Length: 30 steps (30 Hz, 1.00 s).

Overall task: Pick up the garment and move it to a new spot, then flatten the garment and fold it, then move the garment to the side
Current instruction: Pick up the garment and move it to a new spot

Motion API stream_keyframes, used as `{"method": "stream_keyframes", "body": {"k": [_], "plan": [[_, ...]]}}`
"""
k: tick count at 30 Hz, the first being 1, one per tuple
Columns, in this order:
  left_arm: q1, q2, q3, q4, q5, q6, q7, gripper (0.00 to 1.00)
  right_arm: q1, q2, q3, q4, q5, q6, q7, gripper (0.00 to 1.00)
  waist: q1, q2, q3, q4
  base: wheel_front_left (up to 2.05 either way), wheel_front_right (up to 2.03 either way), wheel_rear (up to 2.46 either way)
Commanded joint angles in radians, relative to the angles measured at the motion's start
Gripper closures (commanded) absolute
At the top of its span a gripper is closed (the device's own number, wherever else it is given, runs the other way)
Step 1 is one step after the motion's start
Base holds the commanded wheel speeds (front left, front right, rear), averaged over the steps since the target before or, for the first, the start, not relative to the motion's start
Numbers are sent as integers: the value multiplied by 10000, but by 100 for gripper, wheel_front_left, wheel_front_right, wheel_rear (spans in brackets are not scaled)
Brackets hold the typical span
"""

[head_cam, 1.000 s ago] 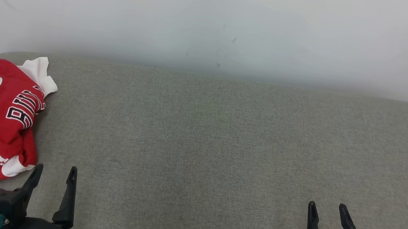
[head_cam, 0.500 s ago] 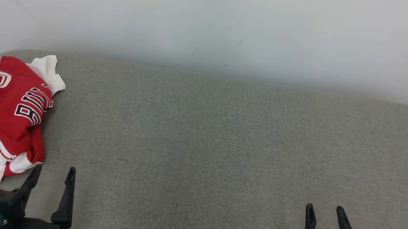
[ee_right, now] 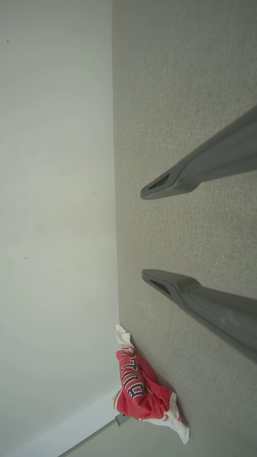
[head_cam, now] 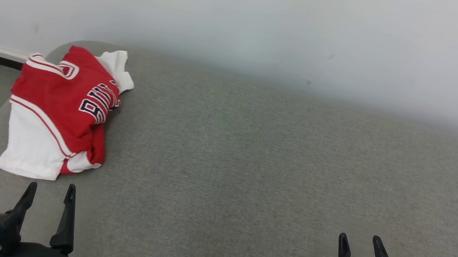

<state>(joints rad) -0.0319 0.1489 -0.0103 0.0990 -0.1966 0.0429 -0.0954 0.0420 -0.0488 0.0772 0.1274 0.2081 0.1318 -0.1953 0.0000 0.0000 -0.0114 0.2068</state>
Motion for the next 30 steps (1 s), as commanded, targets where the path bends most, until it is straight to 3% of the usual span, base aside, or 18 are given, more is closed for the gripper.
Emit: {"method": "stream_keyframes", "body": {"k": [1,13,22,30], "plan": [[-57,61,39,34,-115,45,-91,0,10,-27,24,18,43,-21,-69,0,0,0,84,860,0,0,0],[216,89,260,212,-165,374,-338,0,-105,-28,234,120,52,-21,-71,0,0,0,80,2408,0,0,0],[243,184,383,282,-258,510,-473,0,-161,-27,409,195,46,-21,-75,0,0,0,120,2753,0,0,0],[148,237,514,396,-429,601,-627,0,-222,-28,522,232,18,-21,-42,0,0,0,203,2606,0,0,0]]}}
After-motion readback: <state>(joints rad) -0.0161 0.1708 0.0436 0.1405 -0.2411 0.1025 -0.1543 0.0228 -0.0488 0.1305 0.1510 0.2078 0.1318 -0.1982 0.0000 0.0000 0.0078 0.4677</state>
